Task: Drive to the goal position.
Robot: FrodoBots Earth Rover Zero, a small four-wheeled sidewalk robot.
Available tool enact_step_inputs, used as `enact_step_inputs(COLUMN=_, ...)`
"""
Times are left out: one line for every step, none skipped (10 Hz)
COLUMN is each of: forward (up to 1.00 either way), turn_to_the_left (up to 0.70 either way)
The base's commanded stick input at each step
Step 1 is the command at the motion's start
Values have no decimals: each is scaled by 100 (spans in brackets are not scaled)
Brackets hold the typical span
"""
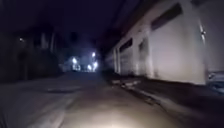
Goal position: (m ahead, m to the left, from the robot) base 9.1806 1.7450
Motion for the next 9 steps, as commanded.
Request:
enact_step_inputs(forward=70, turn_to_the_left=29)
enact_step_inputs(forward=70, turn_to_the_left=35)
enact_step_inputs(forward=70, turn_to_the_left=35)
enact_step_inputs(forward=70, turn_to_the_left=35)
enact_step_inputs(forward=70, turn_to_the_left=35)
enact_step_inputs(forward=70, turn_to_the_left=0)
enact_step_inputs(forward=70, turn_to_the_left=0)
enact_step_inputs(forward=70, turn_to_the_left=0)
enact_step_inputs(forward=70, turn_to_the_left=0)
